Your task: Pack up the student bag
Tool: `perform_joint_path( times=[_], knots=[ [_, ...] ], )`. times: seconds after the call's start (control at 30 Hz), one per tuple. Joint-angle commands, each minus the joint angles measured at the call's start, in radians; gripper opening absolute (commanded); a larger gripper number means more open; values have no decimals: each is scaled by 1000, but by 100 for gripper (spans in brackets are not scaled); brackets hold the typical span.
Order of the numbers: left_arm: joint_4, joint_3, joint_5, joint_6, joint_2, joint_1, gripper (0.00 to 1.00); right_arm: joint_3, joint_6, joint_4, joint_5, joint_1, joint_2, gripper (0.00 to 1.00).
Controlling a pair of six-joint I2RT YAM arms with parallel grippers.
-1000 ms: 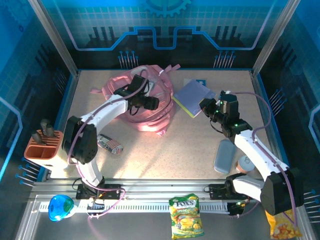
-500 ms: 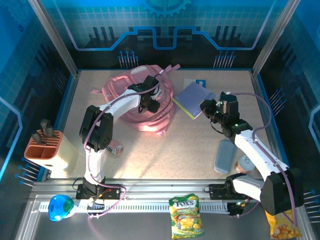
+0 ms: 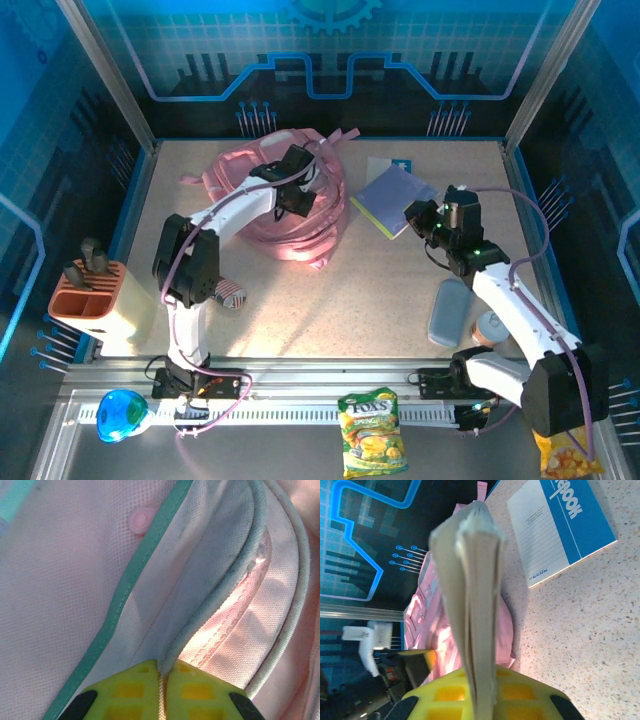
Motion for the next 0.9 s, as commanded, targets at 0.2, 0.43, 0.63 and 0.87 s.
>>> perform_joint_path(
  times=[0.2, 0.43, 0.63, 0.87],
  knots=[
    [183, -80, -61, -55, -231, 7, 0, -17, -59, -61, 21, -14, -74, 0],
    [297, -111, -39, -85, -336, 6, 0, -13, -62, -36, -43, 31, -50, 0],
    [306, -88, -18, -102, -345, 5, 0, -30, 0, 121, -76, 138, 31, 0],
    [308, -95, 2, -114, -359, 5, 0, 25, 83, 292, -123, 228, 211, 0]
  ],
)
